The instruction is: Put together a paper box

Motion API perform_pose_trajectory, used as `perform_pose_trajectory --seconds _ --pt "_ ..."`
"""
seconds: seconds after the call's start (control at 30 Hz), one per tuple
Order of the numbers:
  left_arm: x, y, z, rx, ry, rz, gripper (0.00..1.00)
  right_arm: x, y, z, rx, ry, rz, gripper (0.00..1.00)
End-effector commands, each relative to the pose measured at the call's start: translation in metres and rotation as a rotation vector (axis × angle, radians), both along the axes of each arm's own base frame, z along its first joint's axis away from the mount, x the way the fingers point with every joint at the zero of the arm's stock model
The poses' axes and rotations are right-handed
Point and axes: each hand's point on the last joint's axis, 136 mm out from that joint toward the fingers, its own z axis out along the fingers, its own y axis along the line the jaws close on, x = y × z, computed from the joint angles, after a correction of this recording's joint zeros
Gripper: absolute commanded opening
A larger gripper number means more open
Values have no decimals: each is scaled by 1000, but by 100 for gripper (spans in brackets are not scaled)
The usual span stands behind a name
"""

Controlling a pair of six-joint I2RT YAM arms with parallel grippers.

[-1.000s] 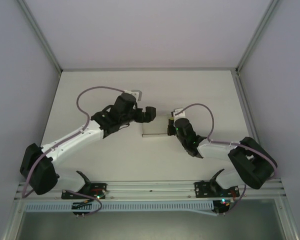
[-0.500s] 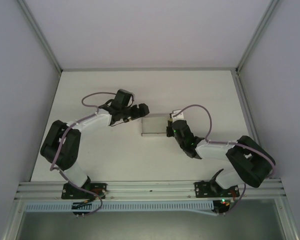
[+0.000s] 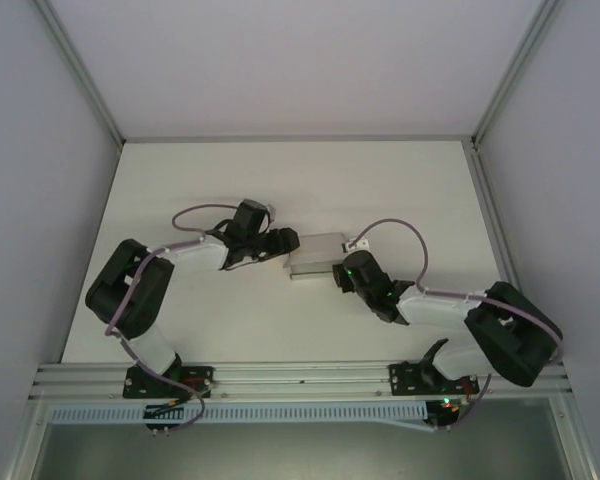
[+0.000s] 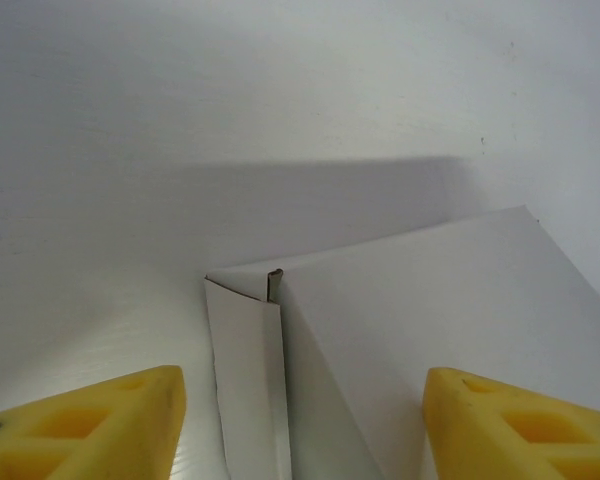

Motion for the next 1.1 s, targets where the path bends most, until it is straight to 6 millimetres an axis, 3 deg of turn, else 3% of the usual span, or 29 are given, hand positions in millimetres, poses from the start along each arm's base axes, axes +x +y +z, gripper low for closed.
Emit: perform_pose_trajectory --seconds 0.0,0.1,0.17,0.3,0.4,0.5,0.7,0.77,0.9,1.07 --pt "2 -3 -7 15 -5 -15 59 -21 -6 -1 12 81 14 67" --pt "2 -4 -12 28 1 -19 57 -42 -8 7 40 149 58 80" --pt "2 -4 -16 38 3 -24 56 -60 -5 12 76 201 119 95" --pt "3 -2 -23 74 5 -19 53 -81 -6 29 120 249 172 100" --pt "2 -1 -25 82 2 -30 50 -59 -22 52 125 164 30 100" --pt "2 -2 -27 83 -3 -39 44 -33 -19 66 154 162 -4 100" --pt "1 -4 -18 -7 -33 -55 26 13 -32 49 132 320 -146 100" --pt "2 1 -16 -50 -39 -49 21 21 -30 46 136 336 -144 100" --pt "3 5 -12 -110 -60 -56 0 27 -22 41 210 409 -128 100" --pt "3 8 -6 -144 -88 -59 0 29 -10 34 332 472 -97 100"
